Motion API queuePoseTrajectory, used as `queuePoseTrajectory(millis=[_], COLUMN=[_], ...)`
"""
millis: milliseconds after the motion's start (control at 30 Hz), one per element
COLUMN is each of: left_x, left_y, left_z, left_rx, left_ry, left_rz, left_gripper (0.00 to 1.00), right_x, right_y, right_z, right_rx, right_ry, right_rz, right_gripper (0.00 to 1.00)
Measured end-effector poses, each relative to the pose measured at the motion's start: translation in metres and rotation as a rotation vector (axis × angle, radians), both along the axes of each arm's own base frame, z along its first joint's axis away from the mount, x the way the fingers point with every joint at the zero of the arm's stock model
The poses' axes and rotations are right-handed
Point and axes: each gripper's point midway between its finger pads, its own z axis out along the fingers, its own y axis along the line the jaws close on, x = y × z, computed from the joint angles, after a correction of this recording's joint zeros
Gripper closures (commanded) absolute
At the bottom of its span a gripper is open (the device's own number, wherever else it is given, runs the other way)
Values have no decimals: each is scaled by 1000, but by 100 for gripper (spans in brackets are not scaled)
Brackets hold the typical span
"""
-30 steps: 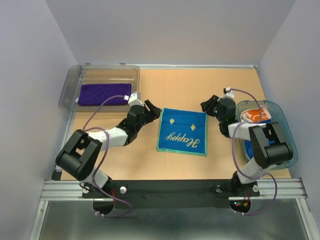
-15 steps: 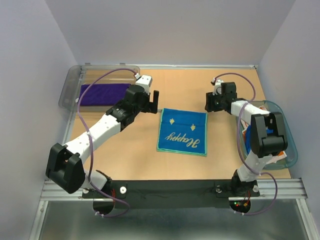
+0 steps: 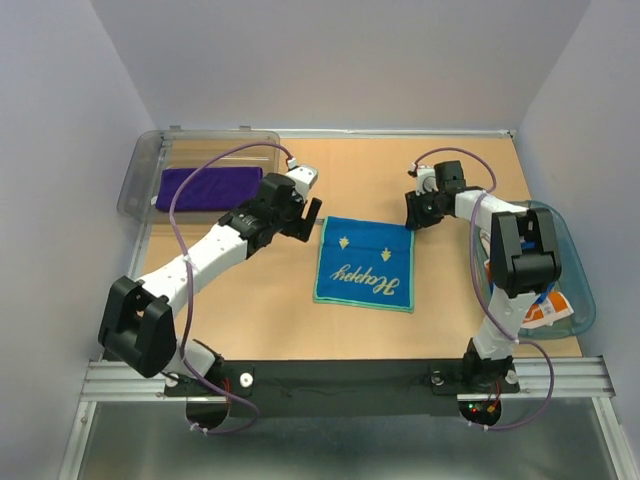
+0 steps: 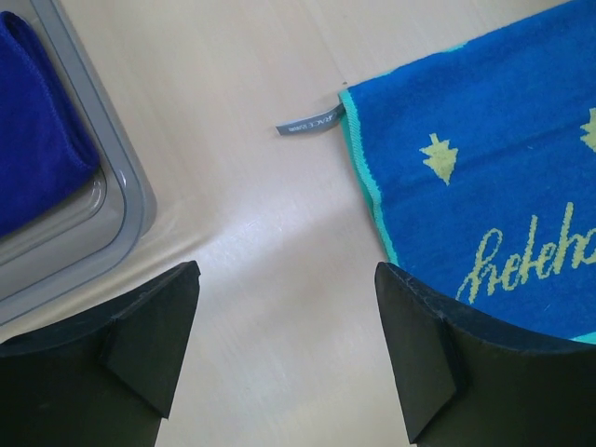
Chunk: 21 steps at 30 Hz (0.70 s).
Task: Fold and stack the towels
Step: Fold the towel
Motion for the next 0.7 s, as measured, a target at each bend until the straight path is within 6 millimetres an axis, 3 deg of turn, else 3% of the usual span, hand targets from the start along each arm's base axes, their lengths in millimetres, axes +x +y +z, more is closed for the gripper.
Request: queuePoseTrajectory(millis=[267,567,700], left_x=[17,61,80], left_y=[-16,-58,-73], left_z=[-14,-47,-59], left_rx=[19,47,61], left_ry=[23,76,90], left_rz=[-41,-139,-187], left_gripper=[14,16,19], right_x=[0,-3,-6], right_y=[-1,-3,-4], right_z=[-2,-4,-5], right_rx=[-18,-47,-59], right_ry=[8,30,42], right_rz=[35,79,103], right_gripper=[59,65,83])
